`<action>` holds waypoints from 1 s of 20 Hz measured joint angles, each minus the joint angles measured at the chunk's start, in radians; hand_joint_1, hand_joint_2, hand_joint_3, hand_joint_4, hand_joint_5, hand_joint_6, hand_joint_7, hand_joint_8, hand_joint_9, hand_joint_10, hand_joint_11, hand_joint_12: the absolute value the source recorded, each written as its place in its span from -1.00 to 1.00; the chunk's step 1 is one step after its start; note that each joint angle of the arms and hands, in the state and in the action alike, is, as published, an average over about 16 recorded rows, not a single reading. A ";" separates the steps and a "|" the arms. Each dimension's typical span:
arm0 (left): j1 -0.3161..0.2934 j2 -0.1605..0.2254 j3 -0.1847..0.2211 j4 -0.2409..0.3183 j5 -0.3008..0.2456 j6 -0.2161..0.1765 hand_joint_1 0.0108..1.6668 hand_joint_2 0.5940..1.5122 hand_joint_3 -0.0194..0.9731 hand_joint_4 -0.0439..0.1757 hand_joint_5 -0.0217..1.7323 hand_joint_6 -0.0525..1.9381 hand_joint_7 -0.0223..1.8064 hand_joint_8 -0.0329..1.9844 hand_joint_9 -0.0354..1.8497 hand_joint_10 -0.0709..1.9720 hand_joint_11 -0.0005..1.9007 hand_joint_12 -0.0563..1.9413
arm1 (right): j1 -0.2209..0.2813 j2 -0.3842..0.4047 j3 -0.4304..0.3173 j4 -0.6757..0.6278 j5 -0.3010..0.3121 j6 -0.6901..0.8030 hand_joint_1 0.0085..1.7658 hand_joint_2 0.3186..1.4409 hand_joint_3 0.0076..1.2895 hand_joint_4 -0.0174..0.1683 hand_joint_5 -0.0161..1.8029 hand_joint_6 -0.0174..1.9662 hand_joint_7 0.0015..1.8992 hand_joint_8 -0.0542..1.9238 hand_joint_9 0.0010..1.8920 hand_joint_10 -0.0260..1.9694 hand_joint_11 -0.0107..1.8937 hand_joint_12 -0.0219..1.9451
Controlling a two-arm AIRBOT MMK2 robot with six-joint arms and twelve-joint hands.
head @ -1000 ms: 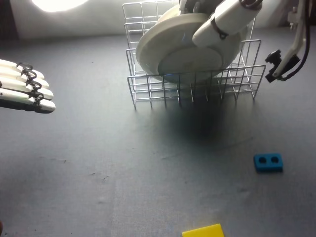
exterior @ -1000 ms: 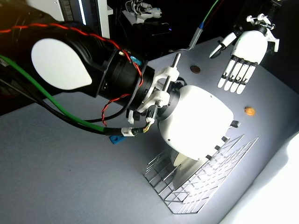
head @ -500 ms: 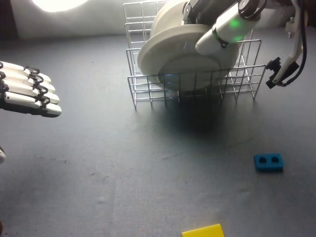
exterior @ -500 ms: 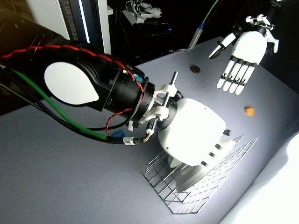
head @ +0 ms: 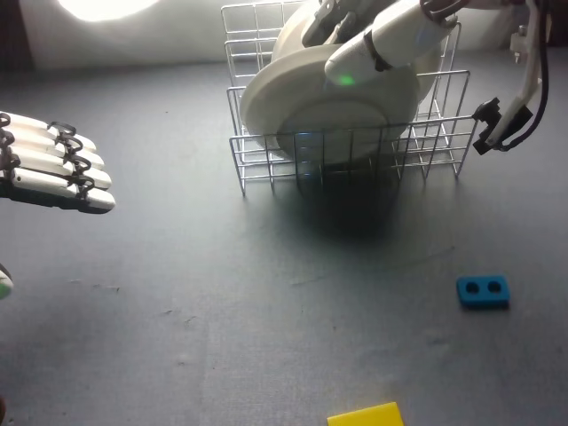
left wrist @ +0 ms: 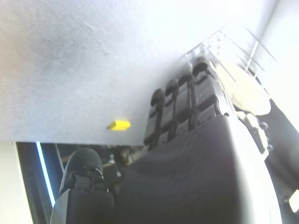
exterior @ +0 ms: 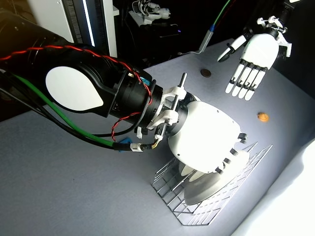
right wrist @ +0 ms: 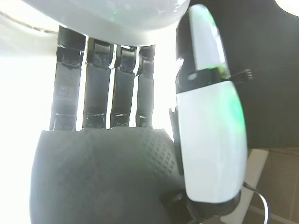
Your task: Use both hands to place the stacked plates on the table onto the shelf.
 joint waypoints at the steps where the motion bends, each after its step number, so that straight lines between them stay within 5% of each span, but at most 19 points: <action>1: 0.000 0.000 -0.003 0.000 -0.001 0.003 -1.00 0.29 -0.94 -0.58 -0.90 -0.94 -0.93 -0.97 -0.94 -0.92 -0.98 -0.93 | 0.004 0.003 -0.003 0.000 0.002 -0.006 0.28 0.27 -0.99 -0.86 -0.09 -0.67 0.05 -0.70 0.09 -0.71 -0.26 0.25; 5: -0.005 -0.003 -0.019 -0.002 -0.008 0.019 -1.00 0.28 -0.94 -0.58 -0.90 -0.94 -0.93 -0.97 -0.94 -0.92 -0.98 -0.93 | 0.024 0.022 -0.027 0.002 0.011 -0.070 0.23 0.24 -0.99 -0.84 -0.08 -0.86 0.04 -0.89 0.06 -0.76 -0.31 0.27; 16: -0.076 -0.017 -0.100 -0.012 -0.074 0.106 -1.00 0.28 -0.94 -0.58 -0.89 -0.94 -0.91 -0.97 -0.92 -0.92 -0.97 -0.92 | 0.068 0.164 -0.186 0.008 0.052 -0.435 0.13 0.29 -0.99 -0.84 -0.08 -0.90 0.01 -0.92 0.02 -0.82 -0.39 0.26; 20: -0.101 -0.023 -0.127 -0.019 -0.097 0.119 -1.00 0.30 -0.94 -0.57 -0.80 -0.92 -0.81 -0.94 -0.82 -0.90 -0.95 -0.69 | 0.055 0.259 -0.284 0.059 0.101 -0.641 0.05 0.32 -0.99 -0.82 -0.07 -0.91 0.03 -0.92 0.04 -0.84 -0.36 0.25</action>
